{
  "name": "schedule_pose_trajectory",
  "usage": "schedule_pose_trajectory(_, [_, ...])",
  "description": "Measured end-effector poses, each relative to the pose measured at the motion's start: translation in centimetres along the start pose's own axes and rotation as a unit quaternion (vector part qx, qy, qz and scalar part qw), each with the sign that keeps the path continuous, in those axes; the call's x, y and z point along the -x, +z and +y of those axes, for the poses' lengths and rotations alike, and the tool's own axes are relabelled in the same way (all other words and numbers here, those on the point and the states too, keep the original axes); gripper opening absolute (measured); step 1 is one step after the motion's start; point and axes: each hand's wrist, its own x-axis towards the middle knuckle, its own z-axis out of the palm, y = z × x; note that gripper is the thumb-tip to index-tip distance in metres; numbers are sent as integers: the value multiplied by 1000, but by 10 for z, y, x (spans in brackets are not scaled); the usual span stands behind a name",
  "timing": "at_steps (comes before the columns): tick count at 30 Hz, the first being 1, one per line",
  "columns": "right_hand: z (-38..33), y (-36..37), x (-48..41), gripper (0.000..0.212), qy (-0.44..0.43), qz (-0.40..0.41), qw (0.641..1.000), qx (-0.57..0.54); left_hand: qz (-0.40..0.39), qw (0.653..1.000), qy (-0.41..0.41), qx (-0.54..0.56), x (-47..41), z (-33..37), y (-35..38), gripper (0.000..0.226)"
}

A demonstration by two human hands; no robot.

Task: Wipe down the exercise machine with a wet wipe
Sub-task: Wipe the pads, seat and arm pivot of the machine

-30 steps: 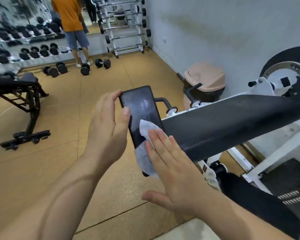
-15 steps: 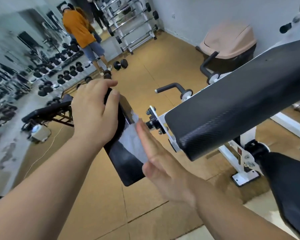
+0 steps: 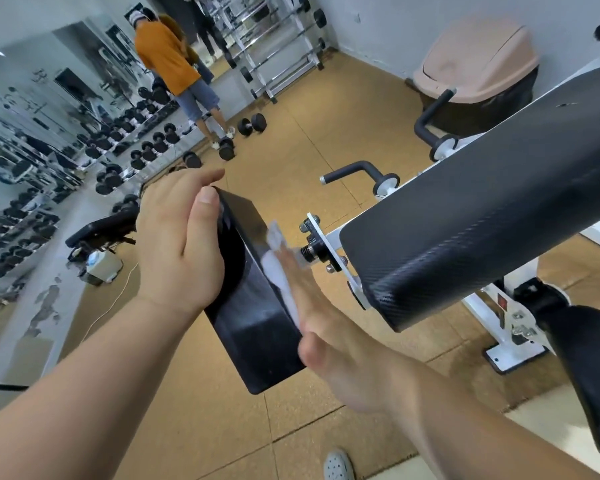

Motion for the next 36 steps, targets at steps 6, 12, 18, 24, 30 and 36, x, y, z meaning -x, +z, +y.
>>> schedule_pose_trajectory(6, [-65, -24, -26, 92, -35, 6, 999, -15, 26, 999, 7, 47, 3, 1, -1, 51])
schedule_pose_trajectory(12, [-19, -9, 32, 78, 107, 47, 992, -50, 18, 997, 34, 62, 1, -1, -1, 47])
schedule_pose_trajectory(18, [-20, 31, 92, 44, 71, 244, 963, -88, 45, 991, 93, 82, 4, -4, -3, 36])
schedule_pose_trajectory(24, [3, 85, 90, 39, 77, 548, 831, 64, 9, 960, 270, 73, 37, -15, -12, 41])
schedule_pose_trajectory(30, [27, 157, 56, 40, 56, 687, 718, 95, -76, 891, 446, 25, 74, -51, -8, 44])
schedule_pose_trajectory(36, [11, 202, -6, 66, -70, 642, 762, -42, -109, 873, 474, 41, 74, -63, -8, 52])
